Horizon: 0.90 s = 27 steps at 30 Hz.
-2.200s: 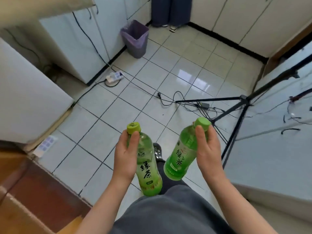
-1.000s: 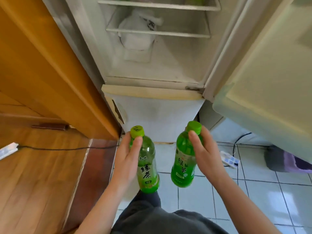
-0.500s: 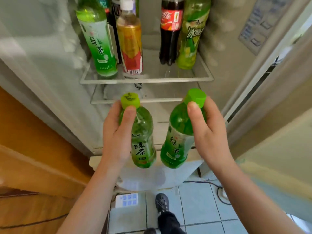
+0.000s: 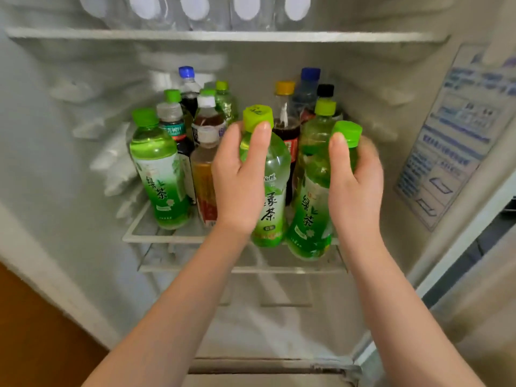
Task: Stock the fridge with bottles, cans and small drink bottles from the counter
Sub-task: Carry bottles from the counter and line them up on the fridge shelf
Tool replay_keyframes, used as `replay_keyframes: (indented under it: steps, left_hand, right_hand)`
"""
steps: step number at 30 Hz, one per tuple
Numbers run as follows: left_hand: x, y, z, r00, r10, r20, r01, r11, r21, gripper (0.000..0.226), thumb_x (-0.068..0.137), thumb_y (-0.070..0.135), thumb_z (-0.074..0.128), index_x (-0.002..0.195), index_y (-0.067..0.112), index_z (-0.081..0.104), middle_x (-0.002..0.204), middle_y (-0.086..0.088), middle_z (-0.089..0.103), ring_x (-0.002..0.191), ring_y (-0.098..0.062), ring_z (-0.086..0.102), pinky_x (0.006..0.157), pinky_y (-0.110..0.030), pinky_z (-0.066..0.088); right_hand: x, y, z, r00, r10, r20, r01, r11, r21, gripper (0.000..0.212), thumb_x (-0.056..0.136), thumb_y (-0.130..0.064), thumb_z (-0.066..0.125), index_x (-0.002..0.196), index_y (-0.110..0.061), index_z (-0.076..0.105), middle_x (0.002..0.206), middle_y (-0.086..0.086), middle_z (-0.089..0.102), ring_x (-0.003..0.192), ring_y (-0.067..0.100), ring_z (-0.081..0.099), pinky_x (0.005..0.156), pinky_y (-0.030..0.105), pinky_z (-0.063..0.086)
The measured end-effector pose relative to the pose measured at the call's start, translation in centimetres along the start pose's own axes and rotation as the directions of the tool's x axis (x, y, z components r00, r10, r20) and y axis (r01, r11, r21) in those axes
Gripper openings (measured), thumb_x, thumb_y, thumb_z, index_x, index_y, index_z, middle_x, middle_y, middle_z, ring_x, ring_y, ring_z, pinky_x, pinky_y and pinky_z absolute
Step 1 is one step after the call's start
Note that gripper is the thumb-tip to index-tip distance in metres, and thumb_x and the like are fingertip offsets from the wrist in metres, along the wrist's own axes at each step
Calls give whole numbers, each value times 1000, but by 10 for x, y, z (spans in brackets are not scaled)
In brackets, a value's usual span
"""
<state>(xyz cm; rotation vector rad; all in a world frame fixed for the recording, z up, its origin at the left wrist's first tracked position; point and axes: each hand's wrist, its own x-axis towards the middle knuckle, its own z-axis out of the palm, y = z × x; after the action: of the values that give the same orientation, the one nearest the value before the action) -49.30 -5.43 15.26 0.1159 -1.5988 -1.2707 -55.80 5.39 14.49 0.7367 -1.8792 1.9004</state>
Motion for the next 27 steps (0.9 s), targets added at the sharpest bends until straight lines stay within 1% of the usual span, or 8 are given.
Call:
replay_keyframes:
  steps: [2,5,9,14,19,20,23,27]
  left_hand:
    - [6,-14,10,1000,-12,-10,12,999,41,16,93,39,49,82,28,55,75,16,55,72,0,50,71,-18,41]
    - [11,-30,19,999,-27,-29,29,998,48,14,93,38,49,83,31,57,77,18,58,76,3,53,73,-12,43]
    - [17,-43,29,998,-7,-67,10,999,41,22,89,47,47,81,30,57,72,17,56,71,0,51,69,-18,43]
    - [26,-60,39,987,-30,-157,34,999,22,22,89,48,40,76,34,51,63,21,53,62,3,46,66,-18,38]
    - [28,-81,42,985,54,-167,-46,998,52,40,93,44,36,98,12,59,79,16,53,76,-4,50,76,-27,45]
    - [29,-83,43,983,65,-173,-56,997,57,38,94,43,36,99,14,60,79,18,54,76,-2,50,76,-23,44]
    - [32,-84,43,977,102,-189,-85,992,94,18,95,38,34,96,41,52,81,27,58,80,8,54,77,-5,38]
    - [34,-84,45,975,112,-192,-93,990,107,19,94,37,32,101,41,49,86,29,56,91,20,51,79,3,33]
  right_hand:
    - [11,11,8,999,-18,-31,16,999,-47,18,93,-41,44,93,-27,55,94,-2,62,91,16,56,86,33,46]
    - [22,26,17,995,-53,-81,45,994,-100,15,93,-43,44,90,-30,53,86,-14,56,85,6,51,75,10,37]
    - [30,42,25,984,-104,-143,90,991,-96,25,90,-47,45,89,-27,60,86,-13,57,86,7,53,72,19,39]
    - [37,54,36,977,-153,-149,123,973,-195,44,86,-43,44,106,-11,65,102,-6,48,96,9,47,78,10,30]
    - [41,61,37,967,-191,-168,158,969,-192,44,86,-39,43,107,-7,66,101,3,56,96,19,54,79,21,34]
    - [41,61,39,965,-199,-171,164,966,-200,44,86,-37,43,107,-6,66,102,6,58,96,21,54,79,22,35]
    - [43,62,42,966,-190,-176,154,968,-196,44,86,-36,42,107,-5,66,102,9,59,95,22,55,80,24,37]
    - [42,63,44,955,-238,-178,201,959,-199,43,88,-34,41,107,-4,65,101,4,57,96,20,53,80,24,35]
